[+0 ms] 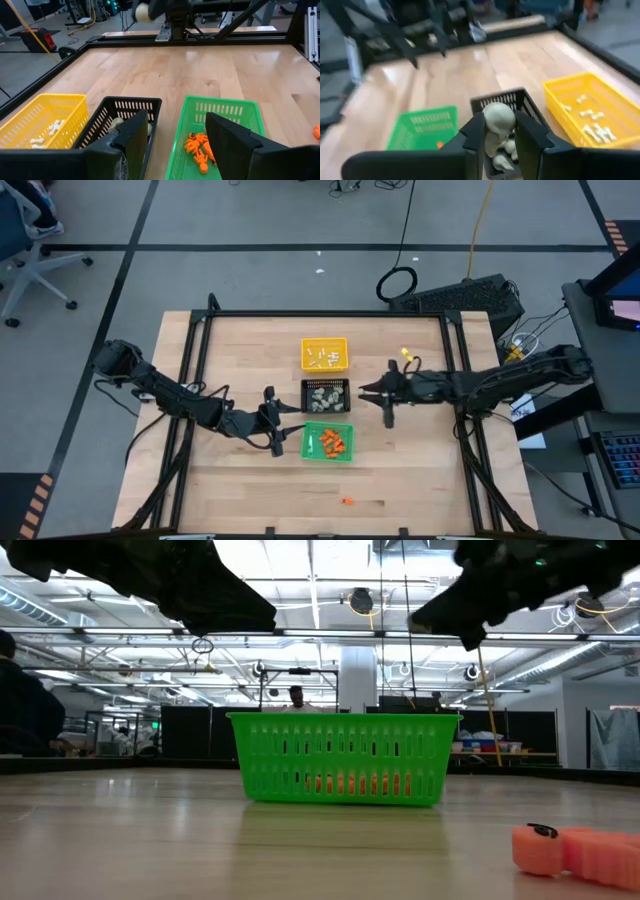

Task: Sort Halloween decoration
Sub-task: Put the gray skull toy into the black basket, then put the orange skeleton toy into the green basket

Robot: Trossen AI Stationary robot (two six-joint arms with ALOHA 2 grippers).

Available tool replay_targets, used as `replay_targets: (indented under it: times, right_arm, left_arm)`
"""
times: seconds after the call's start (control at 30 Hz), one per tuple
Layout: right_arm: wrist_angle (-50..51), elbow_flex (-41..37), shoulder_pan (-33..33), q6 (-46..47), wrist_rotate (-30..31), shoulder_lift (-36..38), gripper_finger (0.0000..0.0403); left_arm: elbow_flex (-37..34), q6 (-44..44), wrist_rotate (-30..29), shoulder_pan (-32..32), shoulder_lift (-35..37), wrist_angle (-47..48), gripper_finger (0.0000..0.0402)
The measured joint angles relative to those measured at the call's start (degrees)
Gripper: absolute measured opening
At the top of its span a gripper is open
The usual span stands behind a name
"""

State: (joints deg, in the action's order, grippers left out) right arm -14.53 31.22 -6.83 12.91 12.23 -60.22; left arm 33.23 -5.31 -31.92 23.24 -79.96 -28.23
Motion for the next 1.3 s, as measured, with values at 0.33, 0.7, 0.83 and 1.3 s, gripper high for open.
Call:
replay_targets:
  times: [0.33, 0.7, 0.83, 1.3]
  right_arm:
    - [15.41, 17.52, 0.89, 6.25, -0.55, -18.59, 0.0059]
    - [24.57, 28.68, 4.03, 3.10, -0.32, -32.87, 0.0061]
    - [24.26, 29.49, 5.23, 3.12, -0.42, -35.92, 0.0074]
    - [22.70, 29.49, 4.21, 0.91, 0.00, -32.99, 0.0151]
  left_arm:
    - [0.00, -0.24, 0.00, 0.00, 0.00, 0.02, 0.0200]
    - [0.00, -0.39, 0.00, 0.01, 0.00, -0.40, 0.0200]
    - [0.00, -1.64, 0.02, 0.72, 0.00, -1.01, 0.0200]
    - [0.01, -3.45, -1.08, 6.60, 0.00, -2.57, 0.0200]
